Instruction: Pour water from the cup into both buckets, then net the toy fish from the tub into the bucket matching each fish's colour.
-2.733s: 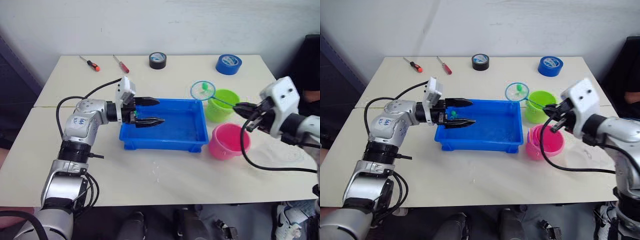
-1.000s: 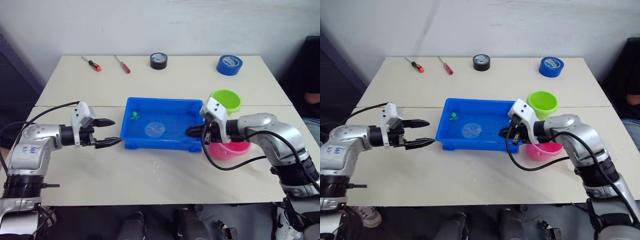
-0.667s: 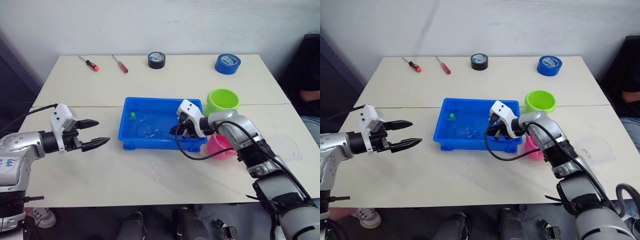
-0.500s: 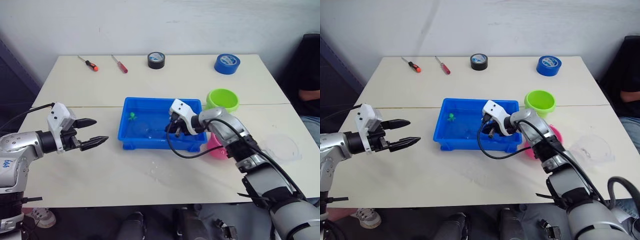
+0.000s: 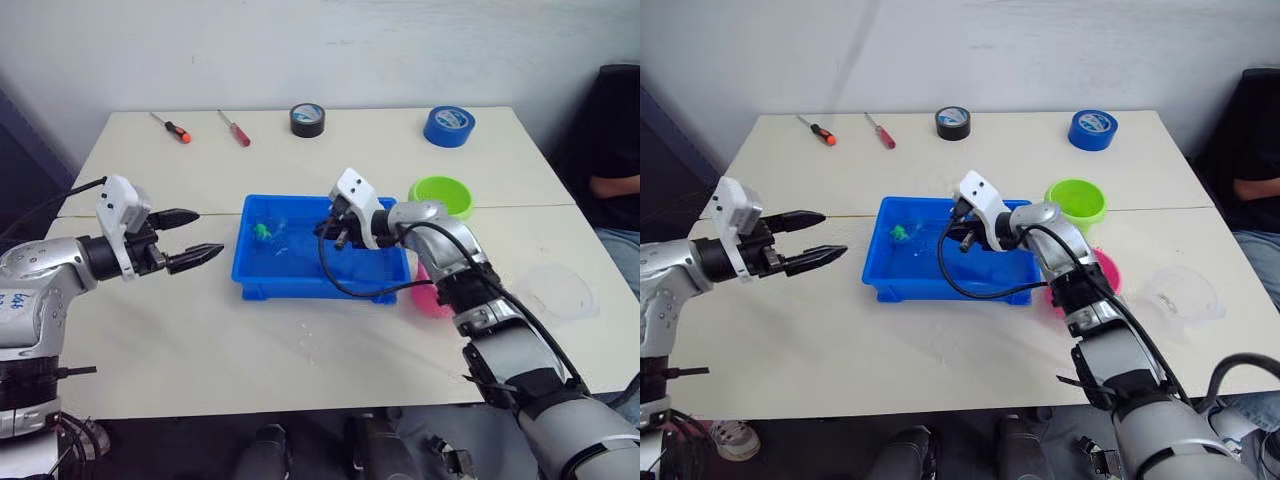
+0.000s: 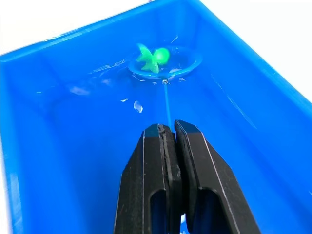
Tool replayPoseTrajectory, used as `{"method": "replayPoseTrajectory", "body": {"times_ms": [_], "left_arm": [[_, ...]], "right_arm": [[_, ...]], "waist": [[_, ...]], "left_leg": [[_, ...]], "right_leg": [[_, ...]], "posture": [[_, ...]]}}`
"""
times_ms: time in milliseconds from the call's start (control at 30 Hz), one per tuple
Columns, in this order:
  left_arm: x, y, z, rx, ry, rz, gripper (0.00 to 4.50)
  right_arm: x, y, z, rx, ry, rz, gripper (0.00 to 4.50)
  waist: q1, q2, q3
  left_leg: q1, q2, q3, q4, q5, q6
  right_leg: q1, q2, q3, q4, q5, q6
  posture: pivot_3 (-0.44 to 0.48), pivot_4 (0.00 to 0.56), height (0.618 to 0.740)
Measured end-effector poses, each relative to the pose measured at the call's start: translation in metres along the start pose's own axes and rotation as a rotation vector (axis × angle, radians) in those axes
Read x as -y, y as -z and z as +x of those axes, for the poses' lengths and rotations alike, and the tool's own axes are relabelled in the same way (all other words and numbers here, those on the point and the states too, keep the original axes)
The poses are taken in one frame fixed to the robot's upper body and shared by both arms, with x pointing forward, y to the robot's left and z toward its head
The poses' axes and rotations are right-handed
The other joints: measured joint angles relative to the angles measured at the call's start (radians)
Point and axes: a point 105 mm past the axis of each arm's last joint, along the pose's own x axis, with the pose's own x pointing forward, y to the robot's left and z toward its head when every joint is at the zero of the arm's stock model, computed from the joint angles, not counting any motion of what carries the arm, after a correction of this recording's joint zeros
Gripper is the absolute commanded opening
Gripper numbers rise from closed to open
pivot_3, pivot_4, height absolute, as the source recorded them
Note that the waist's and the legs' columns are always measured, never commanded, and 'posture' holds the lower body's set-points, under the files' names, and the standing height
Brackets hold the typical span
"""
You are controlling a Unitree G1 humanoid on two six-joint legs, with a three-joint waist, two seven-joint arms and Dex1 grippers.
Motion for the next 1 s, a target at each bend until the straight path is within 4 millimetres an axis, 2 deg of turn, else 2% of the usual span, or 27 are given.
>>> {"method": "replayPoseTrajectory", "body": {"times_ms": [133, 167, 200, 367, 467, 600, 733, 900, 1000], "left_arm": [[0.002, -0.015, 0.018, 0.066, 0.075, -0.02, 4.45], [0.007, -0.021, 0.028, 0.085, 0.123, -0.014, 4.45], [0.008, -0.022, 0.03, 0.088, 0.14, -0.012, 4.45], [0.033, -0.021, 0.067, 0.093, 0.333, -0.001, 4.45], [0.036, -0.017, 0.076, 0.073, 0.391, 0.008, 4.45], [0.026, -0.015, 0.079, 0.044, 0.389, 0.056, 4.45], [0.009, 0.002, 0.069, -0.044, 0.337, 0.095, 4.45], [0.011, 0.005, 0.065, -0.046, 0.339, 0.1, 4.45], [0.018, 0.007, 0.063, -0.039, 0.35, 0.074, 4.45]], "right_arm": [[-0.009, 0.009, -0.027, 0.006, 0.016, 0.025, 0.0], [-0.01, 0.012, -0.041, 0.008, 0.04, 0.037, 0.0], [-0.011, 0.012, -0.045, 0.009, 0.046, 0.037, 0.0], [-0.011, 0.017, -0.105, 0.027, 0.193, 0.098, 0.0], [-0.012, 0.023, -0.129, -0.014, 0.257, 0.099, 0.0], [-0.017, 0.025, -0.132, -0.051, 0.249, 0.087, 0.0], [-0.021, 0.032, -0.122, -0.098, 0.209, 0.073, 0.0], [-0.017, 0.032, -0.114, -0.092, 0.197, 0.091, 0.0], [-0.016, 0.033, -0.112, -0.083, 0.181, 0.107, 0.0]], "waist": [[0.008, 0.0, 0.0], [0.013, 0.0, 0.0], [0.013, 0.0, 0.0], [0.019, 0.0, 0.0], [0.018, 0.0, 0.0], [0.002, 0.0, 0.0], [0.005, 0.0, 0.0], [0.016, 0.0, 0.0], [0.019, 0.0, 0.0]], "left_leg": [[0.0, 0.0, 0.001, 0.0, 0.0, 0.0], [-0.001, 0.0, 0.001, 0.0, 0.0, 0.0], [-0.001, 0.0, 0.001, 0.001, 0.0, 0.0], [-0.001, -0.001, 0.0, 0.001, 0.0, 0.001], [0.0, -0.001, 0.001, 0.001, 0.0, 0.001], [0.002, 0.001, 0.005, -0.001, 0.0, 0.002], [0.002, 0.001, 0.005, -0.001, 0.0, 0.002], [0.0, 0.0, 0.004, 0.0, 0.0, 0.002], [0.0, 0.0, 0.003, 0.001, 0.0, 0.003]], "right_leg": [[0.0, 0.0, 0.0, 0.0, 0.0, 0.0], [0.0, 0.0, 0.0, 0.0, 0.0, 0.0], [0.0, 0.0, 0.0, 0.0, 0.0, 0.0], [0.001, 0.0, 0.0, -0.001, 0.0, 0.0], [0.001, 0.0, 0.001, -0.001, 0.0, 0.0], [-0.001, 0.002, 0.004, -0.002, 0.0, 0.0], [-0.001, 0.002, 0.004, -0.002, 0.0, 0.0], [0.0, 0.0, 0.003, 0.0, 0.0, 0.0], [0.0, 0.0, 0.003, -0.001, 0.0, 0.0]], "posture": [[0.0, 0.15, 0.736], [0.0, 0.15, 0.736], [0.0, 0.15, 0.736], [0.0, 0.15, 0.736], [0.0, 0.15, 0.736], [0.0, 0.15, 0.736], [0.0, 0.15, 0.736], [0.0, 0.15, 0.736], [0.0, 0.15, 0.736]]}}
